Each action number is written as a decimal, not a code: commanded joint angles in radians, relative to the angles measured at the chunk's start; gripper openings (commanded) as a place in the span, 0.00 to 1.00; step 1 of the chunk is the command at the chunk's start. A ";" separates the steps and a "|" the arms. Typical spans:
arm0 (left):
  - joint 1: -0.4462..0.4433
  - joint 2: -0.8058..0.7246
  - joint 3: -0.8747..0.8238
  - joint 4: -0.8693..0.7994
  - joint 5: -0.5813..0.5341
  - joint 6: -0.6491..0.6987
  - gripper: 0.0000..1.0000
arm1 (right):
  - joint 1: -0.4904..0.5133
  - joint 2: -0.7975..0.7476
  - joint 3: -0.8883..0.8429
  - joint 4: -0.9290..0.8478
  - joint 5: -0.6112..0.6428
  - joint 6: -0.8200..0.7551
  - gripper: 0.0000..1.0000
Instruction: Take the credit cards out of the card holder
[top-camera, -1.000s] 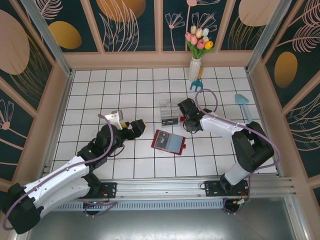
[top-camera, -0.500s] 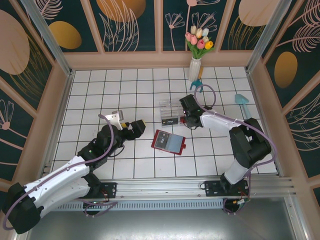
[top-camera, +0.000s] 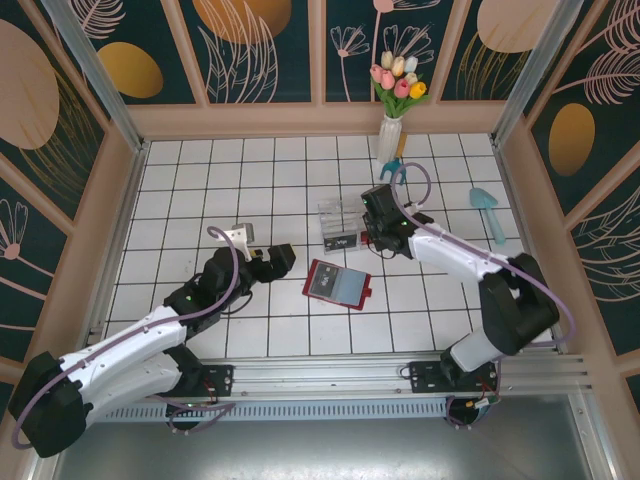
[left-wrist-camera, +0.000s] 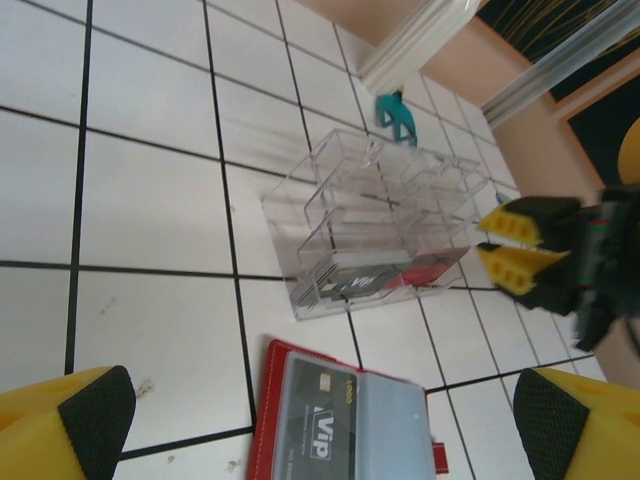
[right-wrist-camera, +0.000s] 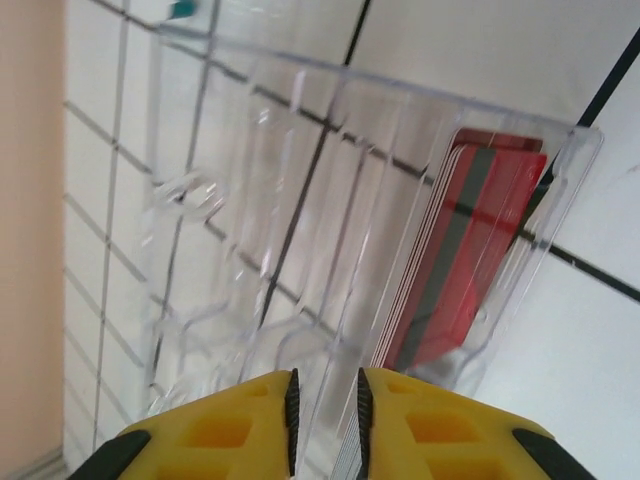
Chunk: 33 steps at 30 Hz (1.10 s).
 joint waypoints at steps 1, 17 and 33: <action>-0.004 0.049 0.025 0.018 0.044 0.002 0.98 | 0.033 -0.092 -0.055 -0.073 0.033 -0.070 0.25; -0.004 0.488 0.129 0.118 0.261 0.039 0.23 | 0.124 -0.205 -0.497 0.546 -0.335 -0.435 0.31; -0.004 0.652 0.152 0.171 0.373 0.030 0.12 | 0.186 0.061 -0.523 0.819 -0.469 -0.395 0.20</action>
